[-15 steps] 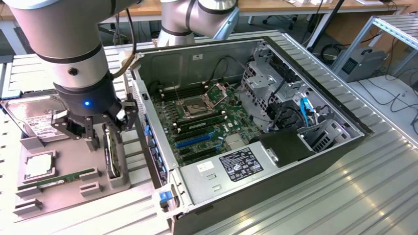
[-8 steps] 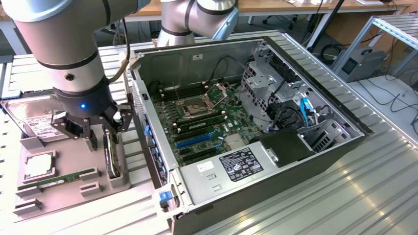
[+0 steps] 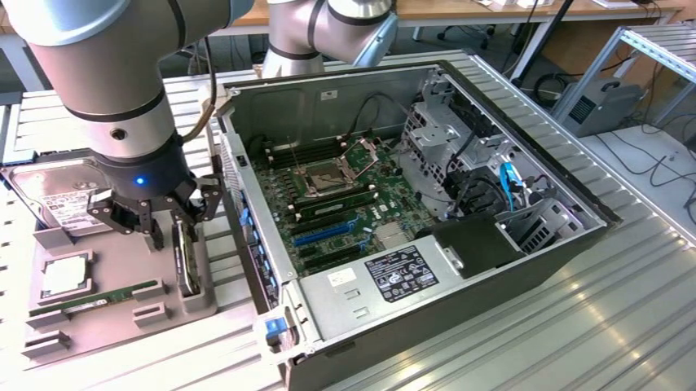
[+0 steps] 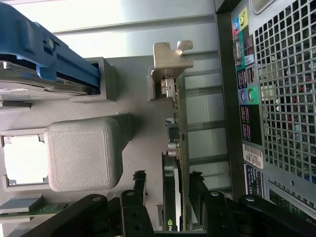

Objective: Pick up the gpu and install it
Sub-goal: 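Pick up the gpu and move the gpu toward the slot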

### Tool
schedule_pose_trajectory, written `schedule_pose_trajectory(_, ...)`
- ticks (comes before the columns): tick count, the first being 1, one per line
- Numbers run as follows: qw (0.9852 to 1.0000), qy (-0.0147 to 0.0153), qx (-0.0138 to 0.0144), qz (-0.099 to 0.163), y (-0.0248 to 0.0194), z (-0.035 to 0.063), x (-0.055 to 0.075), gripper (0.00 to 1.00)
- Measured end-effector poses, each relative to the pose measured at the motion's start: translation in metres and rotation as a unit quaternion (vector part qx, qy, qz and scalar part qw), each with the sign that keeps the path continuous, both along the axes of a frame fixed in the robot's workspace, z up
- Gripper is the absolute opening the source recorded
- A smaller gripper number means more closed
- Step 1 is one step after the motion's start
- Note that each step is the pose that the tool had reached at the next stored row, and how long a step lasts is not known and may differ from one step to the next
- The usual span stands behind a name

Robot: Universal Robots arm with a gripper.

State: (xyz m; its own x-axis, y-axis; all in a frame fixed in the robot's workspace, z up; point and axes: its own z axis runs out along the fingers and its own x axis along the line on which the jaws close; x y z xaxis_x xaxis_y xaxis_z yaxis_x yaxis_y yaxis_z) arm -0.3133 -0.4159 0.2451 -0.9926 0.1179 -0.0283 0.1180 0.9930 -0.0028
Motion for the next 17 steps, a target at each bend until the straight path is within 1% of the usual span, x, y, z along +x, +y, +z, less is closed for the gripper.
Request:
schedule_pose_trajectory(2,1.0,0.0,0.0,0.0,0.0,0.0,0.0,0.47)
schedule_pose_trajectory(3,1.0,0.0,0.0,0.0,0.0,0.0,0.0,0.4)
schedule_pose_trajectory(4,1.0,0.0,0.0,0.0,0.0,0.0,0.0,0.4)
schedule_pose_trajectory(6,1.0,0.0001,0.0,0.0,0.0,0.0,0.0,0.28)
schedule_pose_trajectory(17,1.0,0.0,0.0,0.0,0.0,0.0,0.0,0.27)
